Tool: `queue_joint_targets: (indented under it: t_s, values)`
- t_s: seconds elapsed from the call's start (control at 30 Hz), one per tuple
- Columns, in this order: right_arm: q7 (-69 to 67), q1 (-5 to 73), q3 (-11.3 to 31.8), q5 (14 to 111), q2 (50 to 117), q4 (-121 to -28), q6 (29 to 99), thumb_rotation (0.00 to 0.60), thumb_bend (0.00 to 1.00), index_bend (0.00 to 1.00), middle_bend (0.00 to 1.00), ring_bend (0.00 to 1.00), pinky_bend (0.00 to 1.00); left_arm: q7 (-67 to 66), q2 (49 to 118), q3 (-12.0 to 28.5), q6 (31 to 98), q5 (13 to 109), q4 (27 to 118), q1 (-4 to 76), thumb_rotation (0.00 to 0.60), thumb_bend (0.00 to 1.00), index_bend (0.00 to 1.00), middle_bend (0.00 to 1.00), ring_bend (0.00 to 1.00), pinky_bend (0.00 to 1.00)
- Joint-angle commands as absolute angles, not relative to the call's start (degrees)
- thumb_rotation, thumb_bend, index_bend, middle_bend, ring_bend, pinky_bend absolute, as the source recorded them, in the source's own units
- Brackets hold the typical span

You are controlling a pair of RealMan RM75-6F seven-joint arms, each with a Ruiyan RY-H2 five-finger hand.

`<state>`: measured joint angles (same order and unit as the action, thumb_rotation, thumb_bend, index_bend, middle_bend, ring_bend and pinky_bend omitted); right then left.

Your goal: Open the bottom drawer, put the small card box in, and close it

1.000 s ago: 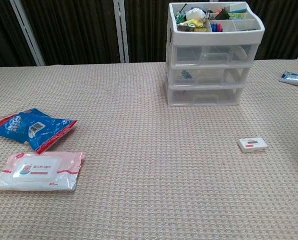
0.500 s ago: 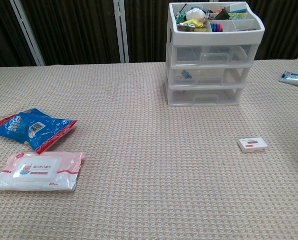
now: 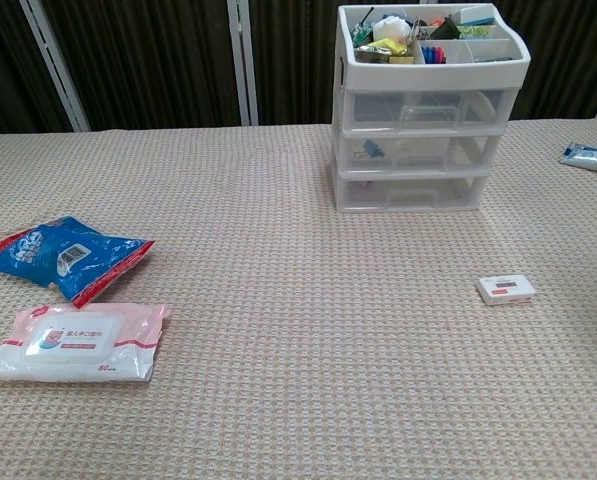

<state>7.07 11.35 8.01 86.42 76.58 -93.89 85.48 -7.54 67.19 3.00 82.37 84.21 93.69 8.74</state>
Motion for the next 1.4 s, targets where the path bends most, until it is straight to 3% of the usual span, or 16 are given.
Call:
queue_joint_targets:
  t_s: [0.03,0.37,0.67,0.97,1.4]
  values:
    - [2.04,12.8,10.54,78.74,74.89,-99.77,79.5,0.6,0.12,0.16,0.68,0.69,0.62,-7.51,67.17,3.07,82.26,84.18,93.74,8.83,0.6,0.1,0.07,0.0,0.0,0.0]
    - [-2.68,18.05,17.1,63.68,73.54,-111.25,69.28,0.6,0.3,0.16,0.75,0.76,0.64,-7.12,67.42,3.07,83.15,84.96,93.46,8.66,0.6,0.1,0.07,0.0,0.0,0.0]
    - [-2.16,26.01,25.26,38.7,79.07,-116.06,63.9,0.6,0.36,0.16,0.77,0.78,0.65,-5.65,67.2,3.01,83.68,85.93,93.08,8.64,0.6,0.1,0.07,0.0,0.0,0.0]
    - [-2.01,32.2,27.57,25.26,85.27,-111.85,62.19,0.6,0.36,0.16,0.77,0.78,0.65,-4.32,67.14,3.04,84.1,86.59,92.69,8.66,0.6,0.1,0.07,0.0,0.0,0.0]
    - [-4.08,38.36,31.84,16.28,94.7,-101.08,63.64,0.6,0.36,0.16,0.77,0.78,0.65,-3.27,67.04,3.0,83.95,86.78,92.81,8.75,0.6,0.1,0.07,0.0,0.0,0.0]
